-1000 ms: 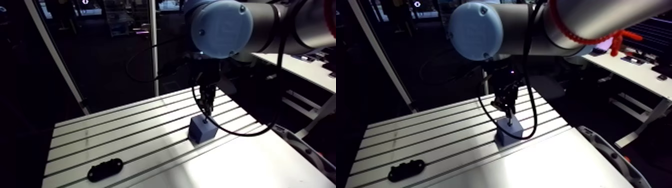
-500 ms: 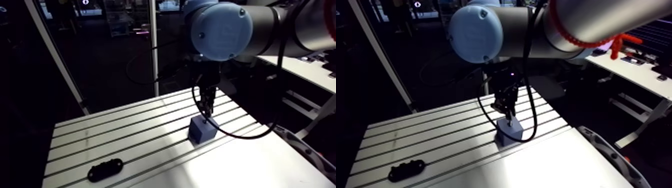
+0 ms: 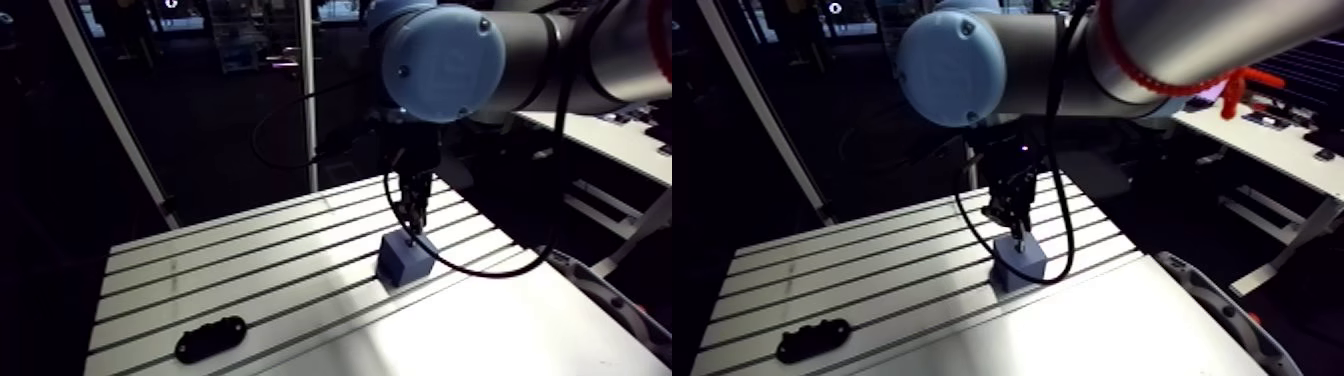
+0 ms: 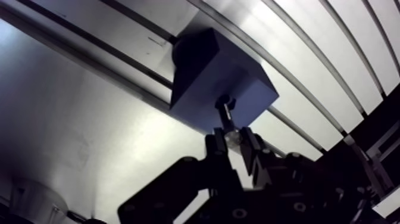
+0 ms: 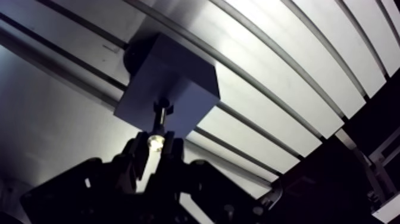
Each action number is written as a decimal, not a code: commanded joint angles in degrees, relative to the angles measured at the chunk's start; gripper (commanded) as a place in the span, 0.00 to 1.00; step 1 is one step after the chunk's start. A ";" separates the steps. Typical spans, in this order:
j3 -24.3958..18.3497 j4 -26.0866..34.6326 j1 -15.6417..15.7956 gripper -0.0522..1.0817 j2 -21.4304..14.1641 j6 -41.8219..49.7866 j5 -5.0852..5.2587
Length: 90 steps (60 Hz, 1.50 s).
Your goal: Pick up the M10 bolt and insert it into the hex recess until seated.
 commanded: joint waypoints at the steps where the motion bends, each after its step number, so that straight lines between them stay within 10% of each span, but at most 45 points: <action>1: -0.03 -0.08 0.04 1.00 0.10 0.06 0.00; 90: 0.05 -0.96 0.29 1.00 1.06 0.07 0.00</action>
